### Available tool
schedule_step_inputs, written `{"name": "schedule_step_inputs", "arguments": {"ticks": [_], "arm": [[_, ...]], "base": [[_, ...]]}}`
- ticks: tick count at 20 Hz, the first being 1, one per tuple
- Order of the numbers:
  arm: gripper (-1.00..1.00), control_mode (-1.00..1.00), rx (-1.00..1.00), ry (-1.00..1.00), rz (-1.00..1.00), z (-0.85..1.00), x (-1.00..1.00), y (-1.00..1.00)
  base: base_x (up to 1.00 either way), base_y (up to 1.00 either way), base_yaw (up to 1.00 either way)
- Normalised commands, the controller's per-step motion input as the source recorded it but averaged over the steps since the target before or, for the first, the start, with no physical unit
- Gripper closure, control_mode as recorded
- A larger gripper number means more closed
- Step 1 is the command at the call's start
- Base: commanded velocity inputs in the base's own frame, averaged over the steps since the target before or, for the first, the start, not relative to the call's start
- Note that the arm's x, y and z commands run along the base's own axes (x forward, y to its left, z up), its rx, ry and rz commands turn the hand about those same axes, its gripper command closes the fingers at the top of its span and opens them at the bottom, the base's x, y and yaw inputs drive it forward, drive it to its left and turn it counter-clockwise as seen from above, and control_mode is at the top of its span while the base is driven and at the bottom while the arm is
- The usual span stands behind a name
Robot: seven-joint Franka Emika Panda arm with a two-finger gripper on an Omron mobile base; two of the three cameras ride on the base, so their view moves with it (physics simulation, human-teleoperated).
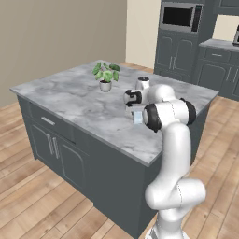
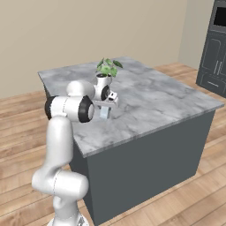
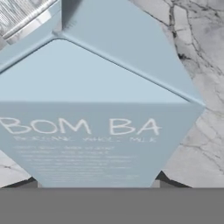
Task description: Pick the milk, water bottle from the counter and place them in the open cabinet.
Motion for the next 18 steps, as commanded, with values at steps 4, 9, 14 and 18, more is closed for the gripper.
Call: {"name": "schedule_step_inputs", "arguments": {"ticks": [4, 9, 14, 18], "arm": [[1.0, -1.0, 0.0, 0.0, 0.0, 0.2, -0.36, 0.15], [1.0, -1.0, 0.0, -0.05, 0.0, 0.34, -0.82, 0.02], [1.0, -1.0, 0.0, -0.17, 0.0, 0.36, -0.95, 0.0], [1.0, -1.0, 0.0, -0.24, 0.0, 0.3, -1.0, 0.0]], "base": [[0.0, 0.0, 0.0], [0.0, 0.0, 0.0], [0.0, 0.0, 0.0], [0.0, 0.0, 0.0]]}}
